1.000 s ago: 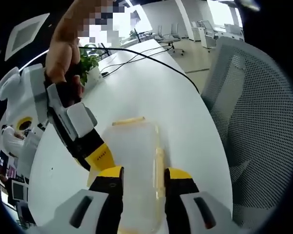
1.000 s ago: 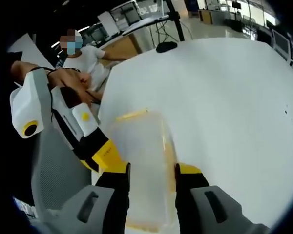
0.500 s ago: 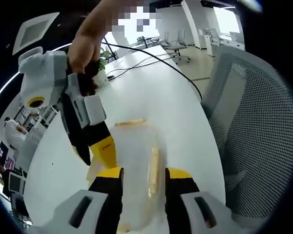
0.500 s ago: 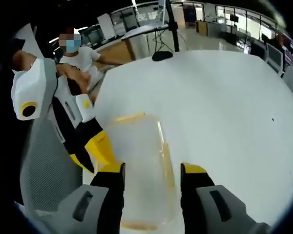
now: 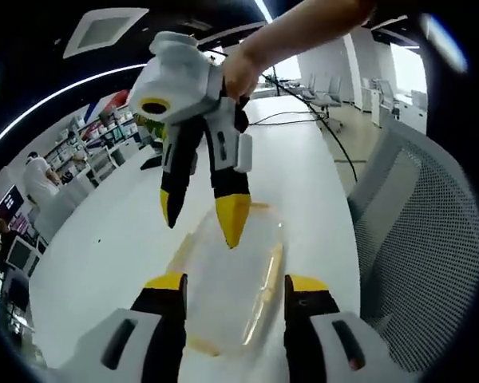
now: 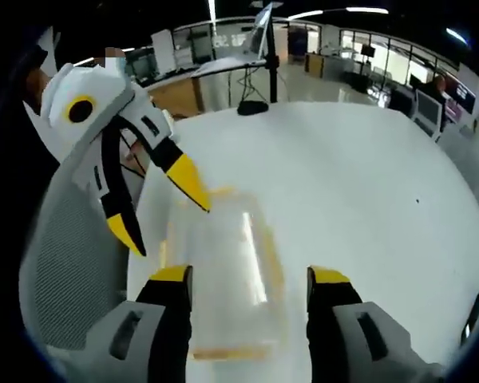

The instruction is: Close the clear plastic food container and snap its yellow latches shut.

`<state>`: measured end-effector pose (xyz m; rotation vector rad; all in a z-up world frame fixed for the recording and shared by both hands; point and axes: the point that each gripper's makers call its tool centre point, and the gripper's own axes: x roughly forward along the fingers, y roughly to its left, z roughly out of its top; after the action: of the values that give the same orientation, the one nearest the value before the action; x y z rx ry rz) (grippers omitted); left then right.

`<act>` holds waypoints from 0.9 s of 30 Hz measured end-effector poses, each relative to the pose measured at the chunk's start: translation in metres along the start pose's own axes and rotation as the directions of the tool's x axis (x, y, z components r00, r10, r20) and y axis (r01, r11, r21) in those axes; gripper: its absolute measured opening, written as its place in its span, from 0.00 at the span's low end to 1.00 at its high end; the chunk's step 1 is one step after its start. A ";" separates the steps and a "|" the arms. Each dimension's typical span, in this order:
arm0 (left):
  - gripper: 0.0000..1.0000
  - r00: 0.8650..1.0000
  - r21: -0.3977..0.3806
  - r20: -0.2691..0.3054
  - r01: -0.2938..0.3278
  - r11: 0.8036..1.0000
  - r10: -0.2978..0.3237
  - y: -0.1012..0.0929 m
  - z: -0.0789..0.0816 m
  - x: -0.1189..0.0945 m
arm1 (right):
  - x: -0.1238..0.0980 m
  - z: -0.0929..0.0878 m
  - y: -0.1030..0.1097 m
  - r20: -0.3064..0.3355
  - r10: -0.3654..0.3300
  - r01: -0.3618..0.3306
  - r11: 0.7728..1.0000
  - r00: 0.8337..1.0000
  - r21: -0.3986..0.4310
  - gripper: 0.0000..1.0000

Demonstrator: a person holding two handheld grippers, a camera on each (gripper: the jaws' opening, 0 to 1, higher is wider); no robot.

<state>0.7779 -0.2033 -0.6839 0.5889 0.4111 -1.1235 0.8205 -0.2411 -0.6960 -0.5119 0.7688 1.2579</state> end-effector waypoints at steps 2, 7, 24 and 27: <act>0.47 1.000 -0.031 -0.001 -0.011 0.999 0.011 0.004 -0.003 -0.002 | -0.004 -0.003 0.000 0.014 -0.027 0.027 1.000 1.000 0.001 0.57; 0.52 1.000 -0.111 -0.004 -0.026 0.994 0.026 0.011 -0.012 -0.006 | -0.012 -0.010 0.004 0.036 -0.074 0.074 0.997 0.997 0.013 0.60; 0.53 0.998 -0.161 -0.058 -0.047 0.986 0.038 0.017 -0.044 -0.014 | -0.023 -0.040 0.024 0.053 -0.157 0.154 0.987 0.986 0.050 0.62; 0.53 0.997 -0.165 -0.066 -0.041 0.985 0.031 0.016 -0.048 -0.012 | -0.022 -0.048 0.029 0.048 -0.158 0.155 0.986 0.986 0.062 0.62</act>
<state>0.7867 -0.1593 -0.7108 0.4839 0.5411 -1.0266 0.7789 -0.2821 -0.7089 -0.4808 0.7049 1.0963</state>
